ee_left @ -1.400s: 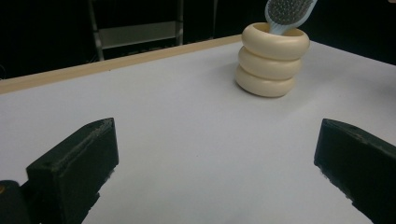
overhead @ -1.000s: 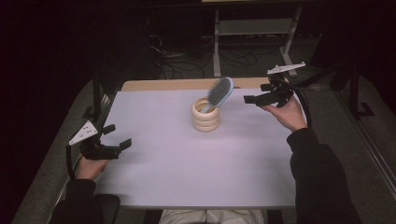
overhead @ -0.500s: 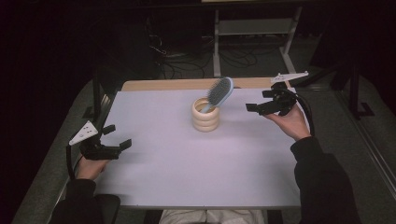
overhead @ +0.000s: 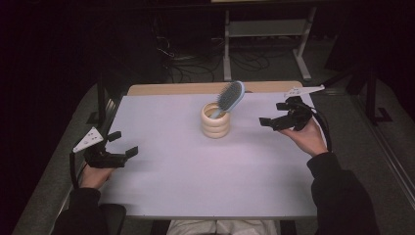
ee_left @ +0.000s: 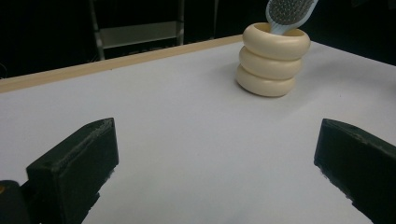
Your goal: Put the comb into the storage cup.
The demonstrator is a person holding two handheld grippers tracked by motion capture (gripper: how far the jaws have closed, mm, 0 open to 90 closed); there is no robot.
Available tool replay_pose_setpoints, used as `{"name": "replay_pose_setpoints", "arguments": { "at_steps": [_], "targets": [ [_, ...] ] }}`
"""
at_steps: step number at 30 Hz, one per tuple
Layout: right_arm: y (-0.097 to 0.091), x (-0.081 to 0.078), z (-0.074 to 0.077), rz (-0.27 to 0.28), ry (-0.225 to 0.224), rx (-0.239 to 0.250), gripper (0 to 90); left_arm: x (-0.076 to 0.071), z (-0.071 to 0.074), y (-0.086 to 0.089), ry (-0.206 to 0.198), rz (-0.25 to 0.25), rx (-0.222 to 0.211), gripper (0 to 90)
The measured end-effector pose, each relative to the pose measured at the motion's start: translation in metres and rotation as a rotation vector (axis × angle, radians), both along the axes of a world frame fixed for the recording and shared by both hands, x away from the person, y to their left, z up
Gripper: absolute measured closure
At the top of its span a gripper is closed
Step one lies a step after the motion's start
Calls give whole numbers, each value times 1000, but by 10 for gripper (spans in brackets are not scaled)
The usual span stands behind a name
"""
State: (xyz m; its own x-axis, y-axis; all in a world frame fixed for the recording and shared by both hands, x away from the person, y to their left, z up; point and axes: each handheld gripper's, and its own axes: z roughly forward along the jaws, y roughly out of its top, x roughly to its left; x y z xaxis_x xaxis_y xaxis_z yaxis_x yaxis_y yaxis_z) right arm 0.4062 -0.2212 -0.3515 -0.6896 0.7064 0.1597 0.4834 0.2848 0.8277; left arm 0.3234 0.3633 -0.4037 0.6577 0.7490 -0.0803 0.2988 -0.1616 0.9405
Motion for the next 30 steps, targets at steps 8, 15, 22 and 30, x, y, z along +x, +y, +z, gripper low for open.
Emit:
{"name": "replay_pose_setpoints", "arguments": {
  "at_steps": [8,15,22,30],
  "targets": [
    [-2,-11,-7,14,2,-28,0,0,-1,0,8,-2,0,0],
    [-3,-22,-12,17,-17,-38,0,0,-2,0,12,-3,3,0],
    [-6,-33,-16,14,-37,-47,0,0,-4,0,23,-7,15,0],
    [-13,-45,-25,5,-38,-28,0,0,-4,0,26,-13,11,0]
  ]
}}
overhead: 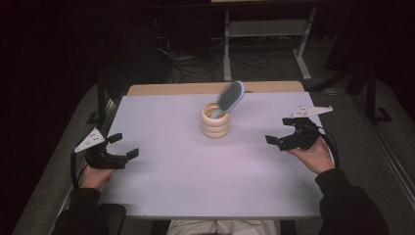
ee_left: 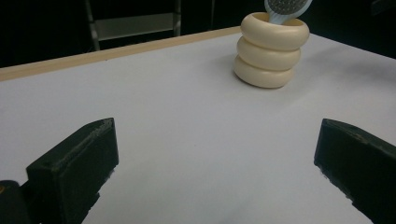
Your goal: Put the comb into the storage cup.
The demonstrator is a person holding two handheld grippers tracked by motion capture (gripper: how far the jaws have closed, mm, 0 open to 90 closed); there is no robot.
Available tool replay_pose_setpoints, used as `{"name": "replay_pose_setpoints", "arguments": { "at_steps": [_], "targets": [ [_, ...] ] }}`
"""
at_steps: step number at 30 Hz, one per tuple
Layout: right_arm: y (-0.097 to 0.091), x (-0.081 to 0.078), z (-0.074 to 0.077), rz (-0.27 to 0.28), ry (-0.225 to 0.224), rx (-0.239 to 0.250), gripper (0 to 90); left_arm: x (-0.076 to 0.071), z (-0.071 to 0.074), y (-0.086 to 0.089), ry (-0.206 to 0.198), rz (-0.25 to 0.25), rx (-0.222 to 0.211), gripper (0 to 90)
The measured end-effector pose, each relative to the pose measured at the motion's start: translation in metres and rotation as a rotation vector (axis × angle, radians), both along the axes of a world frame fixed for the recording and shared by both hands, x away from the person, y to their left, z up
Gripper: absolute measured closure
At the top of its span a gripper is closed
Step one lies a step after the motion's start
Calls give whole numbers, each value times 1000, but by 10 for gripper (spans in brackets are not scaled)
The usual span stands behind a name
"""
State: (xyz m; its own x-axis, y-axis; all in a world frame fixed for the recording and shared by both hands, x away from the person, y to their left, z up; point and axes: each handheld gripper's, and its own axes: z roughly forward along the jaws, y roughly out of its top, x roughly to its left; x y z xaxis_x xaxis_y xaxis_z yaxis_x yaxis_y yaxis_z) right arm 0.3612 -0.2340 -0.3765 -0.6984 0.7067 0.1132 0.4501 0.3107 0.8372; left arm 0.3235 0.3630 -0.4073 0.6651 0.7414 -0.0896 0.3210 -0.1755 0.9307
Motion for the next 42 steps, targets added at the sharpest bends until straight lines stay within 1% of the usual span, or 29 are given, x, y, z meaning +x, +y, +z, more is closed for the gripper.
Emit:
{"name": "replay_pose_setpoints", "arguments": {
  "at_steps": [3,9,12,17,21,27,32,37,42],
  "targets": [
    [-2,-4,-3,1,0,-2,0,0,0,0,1,-1,-1,0],
    [-10,-16,-5,-7,-15,18,0,0,0,0,1,0,-3,0],
    [-13,-22,-9,-12,-22,19,0,-1,0,0,4,-6,-12,0],
    [-19,-30,-15,-32,-30,16,0,-1,-1,0,7,-8,-22,0],
    [-24,-35,-22,-62,-37,10,0,-1,-1,0,11,-13,-12,0],
    [-30,-43,-28,-75,-28,12,0,-1,-1,0,13,-15,-16,0],
    [-35,-50,-33,-73,-23,1,0,-1,-1,0,11,-17,-20,0],
    [-39,-56,-39,-87,-15,4,0,-2,1,0,-3,-14,-39,0],
    [-40,-60,-41,-94,-15,6,0,-3,3,1,-19,-17,-53,0]
  ]
}}
